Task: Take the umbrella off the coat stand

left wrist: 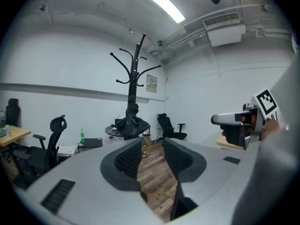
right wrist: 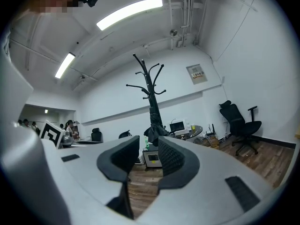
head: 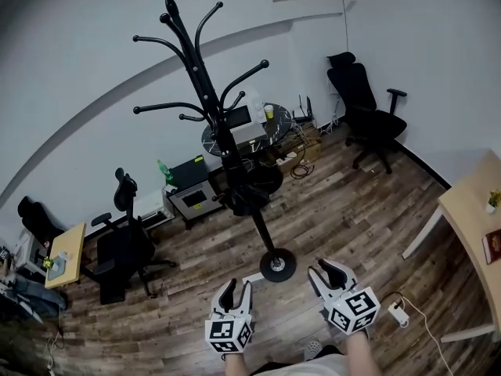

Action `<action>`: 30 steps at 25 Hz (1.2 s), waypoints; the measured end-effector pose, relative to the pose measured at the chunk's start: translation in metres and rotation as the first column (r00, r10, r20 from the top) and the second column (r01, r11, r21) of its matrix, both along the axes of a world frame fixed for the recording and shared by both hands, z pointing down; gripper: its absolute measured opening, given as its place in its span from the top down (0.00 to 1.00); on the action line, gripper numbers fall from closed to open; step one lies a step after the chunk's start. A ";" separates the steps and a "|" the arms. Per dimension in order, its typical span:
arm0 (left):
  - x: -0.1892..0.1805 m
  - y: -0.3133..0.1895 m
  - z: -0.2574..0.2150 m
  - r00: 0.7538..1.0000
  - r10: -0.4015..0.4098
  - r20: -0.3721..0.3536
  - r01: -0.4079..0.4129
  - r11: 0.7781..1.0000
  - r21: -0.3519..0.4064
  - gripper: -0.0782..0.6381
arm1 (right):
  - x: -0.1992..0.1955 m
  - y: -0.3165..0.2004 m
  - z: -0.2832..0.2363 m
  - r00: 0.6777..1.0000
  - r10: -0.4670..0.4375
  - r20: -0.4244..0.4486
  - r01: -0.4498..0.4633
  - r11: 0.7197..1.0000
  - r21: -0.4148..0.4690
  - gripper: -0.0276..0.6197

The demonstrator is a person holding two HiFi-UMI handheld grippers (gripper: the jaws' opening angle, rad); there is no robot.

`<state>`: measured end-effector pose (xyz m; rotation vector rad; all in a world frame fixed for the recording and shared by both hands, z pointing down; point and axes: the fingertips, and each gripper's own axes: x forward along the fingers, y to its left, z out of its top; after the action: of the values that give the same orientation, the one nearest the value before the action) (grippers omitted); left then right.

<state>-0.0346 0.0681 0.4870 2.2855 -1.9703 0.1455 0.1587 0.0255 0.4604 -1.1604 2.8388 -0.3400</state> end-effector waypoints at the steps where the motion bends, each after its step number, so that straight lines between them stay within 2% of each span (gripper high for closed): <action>1: 0.001 -0.004 0.003 1.000 -0.006 -0.001 0.006 1.000 -0.011 0.67 | 0.003 -0.005 0.001 1.000 -0.006 0.002 0.006 1.000 -0.001 0.75; 8: 0.008 -0.026 0.006 1.000 -0.022 -0.001 0.022 0.999 -0.030 0.67 | 0.013 -0.039 0.008 1.000 -0.025 0.005 0.025 0.999 -0.033 0.74; 15: -0.001 -0.052 -0.005 0.999 -0.040 -0.032 0.040 0.999 -0.005 0.67 | -0.001 -0.072 0.003 0.999 -0.051 -0.013 0.051 0.998 -0.042 0.74; 19: -0.006 -0.079 -0.022 1.000 0.002 -0.003 -0.002 0.999 0.038 0.67 | -0.013 -0.102 -0.007 0.999 -0.037 -0.011 0.036 0.999 -0.037 0.75; 24: -0.030 -0.119 -0.052 0.999 -0.002 -0.040 0.007 0.993 0.120 0.67 | -0.036 -0.135 -0.029 1.000 -0.030 -0.010 0.030 1.000 0.008 0.76; 30: -0.052 -0.164 -0.085 0.999 0.020 -0.050 -0.009 0.979 0.204 0.67 | -0.067 -0.175 -0.055 1.000 -0.025 -0.009 0.026 0.998 0.059 0.77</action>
<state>-0.0862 -0.0958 0.4020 2.3988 -2.0288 -0.1191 0.0921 -0.1495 0.4052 -1.1188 2.8521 -0.2517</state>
